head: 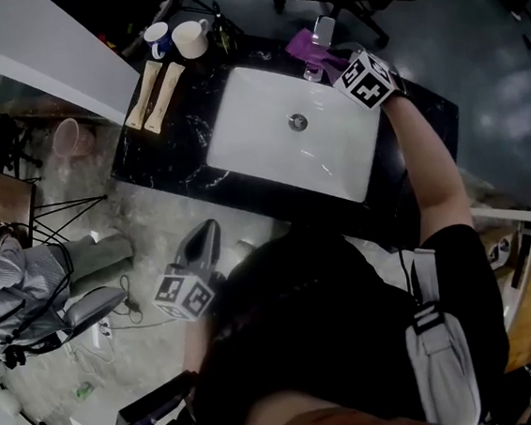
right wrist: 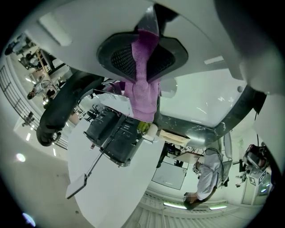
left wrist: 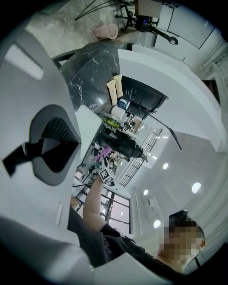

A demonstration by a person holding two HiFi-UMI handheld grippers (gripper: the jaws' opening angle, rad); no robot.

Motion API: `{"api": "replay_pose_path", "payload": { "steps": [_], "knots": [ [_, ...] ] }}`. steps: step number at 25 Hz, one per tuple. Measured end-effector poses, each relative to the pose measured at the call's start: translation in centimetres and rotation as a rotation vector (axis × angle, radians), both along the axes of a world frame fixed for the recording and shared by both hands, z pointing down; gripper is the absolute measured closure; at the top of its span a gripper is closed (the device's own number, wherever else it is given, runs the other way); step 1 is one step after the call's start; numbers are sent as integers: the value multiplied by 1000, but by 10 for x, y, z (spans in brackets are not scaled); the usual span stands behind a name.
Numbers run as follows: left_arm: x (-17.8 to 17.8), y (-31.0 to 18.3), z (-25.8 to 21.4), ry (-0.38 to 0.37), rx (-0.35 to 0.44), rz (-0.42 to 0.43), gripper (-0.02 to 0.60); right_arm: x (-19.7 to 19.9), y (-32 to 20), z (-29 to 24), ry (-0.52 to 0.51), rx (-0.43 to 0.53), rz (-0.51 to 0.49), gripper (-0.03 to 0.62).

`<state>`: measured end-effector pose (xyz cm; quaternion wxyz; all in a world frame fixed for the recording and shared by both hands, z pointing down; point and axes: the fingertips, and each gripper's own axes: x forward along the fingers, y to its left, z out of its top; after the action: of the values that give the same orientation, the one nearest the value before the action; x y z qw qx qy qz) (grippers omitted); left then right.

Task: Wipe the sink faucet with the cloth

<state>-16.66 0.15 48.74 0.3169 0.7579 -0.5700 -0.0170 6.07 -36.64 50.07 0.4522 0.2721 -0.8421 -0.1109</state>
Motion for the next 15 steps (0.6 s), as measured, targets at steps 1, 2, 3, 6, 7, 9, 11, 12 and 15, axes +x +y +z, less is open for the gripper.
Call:
{"api": "replay_pose_path", "payload": {
  "steps": [1, 2, 3, 6, 7, 9, 11, 12, 15],
  "knots": [
    [0, 0, -1, 2, 3, 4, 588, -2, 11, -1, 0, 3, -21, 510],
    [0, 0, -1, 4, 5, 6, 588, -5, 23, -1, -1, 9, -43, 510],
    [1, 0, -2, 8, 7, 8, 588, -8, 36, -2, -2, 14, -67, 510],
    [3, -1, -2, 15, 9, 19, 588, -16, 72, 5, 0, 16, -130, 510],
    [5, -2, -2, 16, 10, 24, 588, -18, 80, 10, 9, 11, -144, 508],
    [8, -4, -1, 18, 9, 35, 588, -18, 89, 26, 36, 0, -152, 508],
    [10, -5, 0, 18, 7, 41, 588, -15, 84, 41, 47, -17, -133, 508],
    [11, -5, 0, 17, 4, 41, 588, -13, 78, 46, 48, -24, -119, 508],
    [12, -5, 2, 12, -12, 31, 588, -10, 61, 58, 64, -13, -89, 511]
  ]
}}
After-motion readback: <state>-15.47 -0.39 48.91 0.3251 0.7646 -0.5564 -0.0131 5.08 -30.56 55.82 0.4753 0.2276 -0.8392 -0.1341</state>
